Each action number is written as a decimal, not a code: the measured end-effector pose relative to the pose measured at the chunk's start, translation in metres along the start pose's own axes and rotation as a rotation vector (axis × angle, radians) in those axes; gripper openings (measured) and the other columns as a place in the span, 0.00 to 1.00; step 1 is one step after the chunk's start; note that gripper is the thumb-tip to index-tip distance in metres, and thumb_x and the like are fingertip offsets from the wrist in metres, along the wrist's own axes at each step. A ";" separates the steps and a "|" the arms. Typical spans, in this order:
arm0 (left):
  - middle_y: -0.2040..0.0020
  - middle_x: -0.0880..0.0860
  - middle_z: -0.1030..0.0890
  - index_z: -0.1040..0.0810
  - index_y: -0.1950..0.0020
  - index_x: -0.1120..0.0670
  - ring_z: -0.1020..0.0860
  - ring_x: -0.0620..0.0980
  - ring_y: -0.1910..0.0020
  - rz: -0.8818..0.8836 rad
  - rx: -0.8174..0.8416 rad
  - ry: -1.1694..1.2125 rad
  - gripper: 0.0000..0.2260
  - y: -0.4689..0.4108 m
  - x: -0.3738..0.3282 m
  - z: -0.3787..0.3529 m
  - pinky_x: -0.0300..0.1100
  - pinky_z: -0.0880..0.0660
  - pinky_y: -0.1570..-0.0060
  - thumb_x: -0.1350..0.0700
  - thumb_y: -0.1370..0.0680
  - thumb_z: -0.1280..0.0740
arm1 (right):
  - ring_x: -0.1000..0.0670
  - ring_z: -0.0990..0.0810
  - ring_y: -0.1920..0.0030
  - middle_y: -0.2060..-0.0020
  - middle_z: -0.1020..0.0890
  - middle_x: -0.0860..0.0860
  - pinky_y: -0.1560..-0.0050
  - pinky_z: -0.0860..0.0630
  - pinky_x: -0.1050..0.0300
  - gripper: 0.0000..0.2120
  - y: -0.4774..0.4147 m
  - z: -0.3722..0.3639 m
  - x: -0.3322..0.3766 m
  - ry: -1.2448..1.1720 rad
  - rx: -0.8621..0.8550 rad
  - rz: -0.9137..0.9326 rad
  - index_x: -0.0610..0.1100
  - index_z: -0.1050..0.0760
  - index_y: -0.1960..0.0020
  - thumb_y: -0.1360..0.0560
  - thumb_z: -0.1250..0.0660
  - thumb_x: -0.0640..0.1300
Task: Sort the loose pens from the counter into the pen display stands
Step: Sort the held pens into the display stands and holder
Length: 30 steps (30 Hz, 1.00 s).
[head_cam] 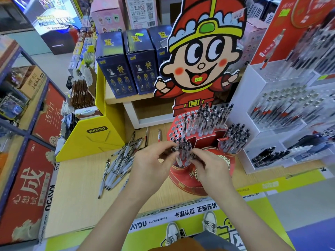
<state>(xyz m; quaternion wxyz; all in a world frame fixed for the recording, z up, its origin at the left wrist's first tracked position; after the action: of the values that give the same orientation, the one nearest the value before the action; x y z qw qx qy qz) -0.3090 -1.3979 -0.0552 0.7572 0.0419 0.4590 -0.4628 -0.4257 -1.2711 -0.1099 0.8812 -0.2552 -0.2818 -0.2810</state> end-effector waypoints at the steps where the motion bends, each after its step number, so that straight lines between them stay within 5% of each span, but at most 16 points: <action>1: 0.55 0.41 0.18 0.17 0.46 0.52 0.20 0.37 0.56 -0.004 0.012 -0.012 0.10 0.000 0.001 -0.002 0.35 0.22 0.53 0.58 0.28 0.26 | 0.51 0.20 0.57 0.56 0.16 0.53 0.54 0.23 0.54 0.12 -0.004 -0.001 -0.005 -0.057 0.035 -0.057 0.47 0.19 0.44 0.26 0.29 0.37; 4: 0.55 0.43 0.16 0.17 0.46 0.51 0.20 0.40 0.58 -0.029 0.066 -0.055 0.10 -0.003 0.002 -0.009 0.42 0.20 0.55 0.58 0.27 0.26 | 0.52 0.20 0.57 0.57 0.16 0.55 0.54 0.26 0.60 0.13 -0.010 -0.001 -0.004 -0.074 0.108 -0.031 0.48 0.19 0.46 0.28 0.27 0.37; 9: 0.57 0.43 0.16 0.18 0.48 0.46 0.21 0.40 0.62 -0.039 0.117 -0.086 0.10 -0.009 0.002 -0.019 0.42 0.21 0.60 0.56 0.28 0.25 | 0.54 0.22 0.60 0.60 0.18 0.55 0.58 0.25 0.56 0.06 -0.004 -0.006 0.005 -0.077 0.104 0.020 0.48 0.19 0.50 0.27 0.28 0.43; 14: 0.59 0.43 0.17 0.17 0.50 0.49 0.23 0.41 0.64 -0.057 0.171 -0.127 0.07 -0.013 0.003 -0.021 0.39 0.23 0.63 0.54 0.27 0.26 | 0.54 0.21 0.60 0.62 0.18 0.56 0.57 0.24 0.53 0.04 0.000 -0.005 -0.009 -0.143 0.000 -0.149 0.48 0.18 0.55 0.28 0.26 0.41; 20: 0.58 0.44 0.16 0.17 0.49 0.50 0.20 0.42 0.60 -0.155 0.281 -0.172 0.07 -0.007 0.008 -0.032 0.43 0.22 0.60 0.53 0.26 0.27 | 0.54 0.20 0.62 0.63 0.17 0.56 0.56 0.23 0.53 0.05 0.000 -0.009 -0.013 -0.150 0.074 -0.336 0.47 0.18 0.54 0.28 0.26 0.40; 26: 0.63 0.47 0.20 0.18 0.58 0.53 0.24 0.49 0.61 -0.279 0.217 -0.334 0.07 -0.005 0.008 -0.042 0.42 0.26 0.63 0.50 0.30 0.27 | 0.60 0.23 0.62 0.60 0.19 0.56 0.59 0.28 0.71 0.12 0.012 0.005 -0.011 -0.221 -0.018 -0.388 0.47 0.20 0.48 0.27 0.30 0.33; 30: 0.64 0.47 0.23 0.18 0.61 0.52 0.26 0.49 0.61 -0.201 0.140 -0.435 0.07 -0.003 0.005 -0.041 0.43 0.27 0.68 0.51 0.32 0.24 | 0.59 0.22 0.62 0.61 0.18 0.56 0.58 0.26 0.69 0.12 0.021 0.012 -0.009 -0.344 -0.019 -0.465 0.49 0.19 0.51 0.25 0.32 0.33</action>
<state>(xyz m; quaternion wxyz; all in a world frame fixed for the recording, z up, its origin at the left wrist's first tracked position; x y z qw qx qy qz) -0.3374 -1.3830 -0.0817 0.7835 -0.0522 0.2541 -0.5647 -0.4227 -1.2460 -0.1127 0.7298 -0.2358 -0.4755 -0.4308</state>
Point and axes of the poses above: each hand's wrist, its own y-axis away from the middle knuckle, its own z-axis out of the back of the hand, x = y × z, the point moved 6 cm from there along -y, towards the middle knuckle
